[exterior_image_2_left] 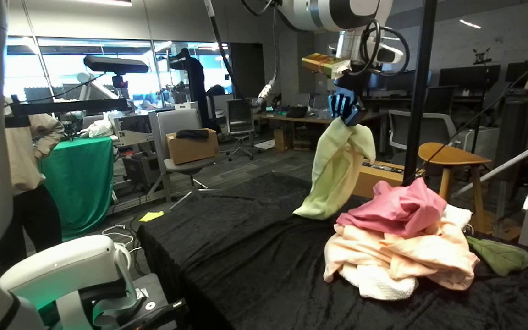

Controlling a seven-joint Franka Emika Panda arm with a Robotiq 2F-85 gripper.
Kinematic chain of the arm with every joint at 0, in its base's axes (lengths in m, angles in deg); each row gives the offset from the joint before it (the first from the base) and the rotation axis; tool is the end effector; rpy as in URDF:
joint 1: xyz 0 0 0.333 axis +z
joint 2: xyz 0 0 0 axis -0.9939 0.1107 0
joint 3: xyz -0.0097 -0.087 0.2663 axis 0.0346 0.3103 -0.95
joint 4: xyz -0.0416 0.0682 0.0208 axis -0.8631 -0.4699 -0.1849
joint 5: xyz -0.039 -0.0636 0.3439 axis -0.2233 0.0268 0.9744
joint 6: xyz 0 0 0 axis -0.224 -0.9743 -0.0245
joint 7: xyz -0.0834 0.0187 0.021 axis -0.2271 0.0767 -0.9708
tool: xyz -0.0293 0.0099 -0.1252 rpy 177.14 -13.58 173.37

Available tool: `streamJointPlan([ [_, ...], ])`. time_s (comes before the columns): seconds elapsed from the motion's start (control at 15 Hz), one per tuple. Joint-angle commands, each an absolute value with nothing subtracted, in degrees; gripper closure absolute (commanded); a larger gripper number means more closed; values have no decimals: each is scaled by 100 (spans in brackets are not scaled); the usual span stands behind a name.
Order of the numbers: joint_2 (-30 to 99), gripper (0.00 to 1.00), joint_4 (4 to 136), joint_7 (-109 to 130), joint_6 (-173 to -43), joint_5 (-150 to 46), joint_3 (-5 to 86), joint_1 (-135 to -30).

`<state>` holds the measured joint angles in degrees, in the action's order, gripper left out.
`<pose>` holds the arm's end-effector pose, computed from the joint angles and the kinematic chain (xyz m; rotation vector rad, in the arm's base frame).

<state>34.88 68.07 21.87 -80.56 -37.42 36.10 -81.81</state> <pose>0.5988 0.0406 0.4295 -2.9145 0.4478 0.0400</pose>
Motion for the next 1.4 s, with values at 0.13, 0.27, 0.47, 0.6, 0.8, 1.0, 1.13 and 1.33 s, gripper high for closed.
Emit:
streamJointPlan([
  [0.13, 3440, 91, 6756, 2176, -8382, -4052, 3906, -8430],
  [0.27, 3516, 91, 6758, 2245, -8527, -4240, 3993, -8465],
  [0.47, 3610, 91, 6796, 2428, -8819, -4647, 4113, -8446],
  [0.6, 3652, 65, 6818, 2525, -8955, -4829, 4151, -8434],
  [0.8, 3635, 51, 6917, 2632, -9151, -5017, 4167, -8417],
  [1.0, 3573, 28, 7013, 2826, -9302, -5207, 4208, -8399],
  [1.13, 3520, 12, 7082, 2985, -9344, -5337, 4240, -8397],
  [1.33, 3297, 0, 7325, 2870, -9286, -5268, 4174, -8423],
])
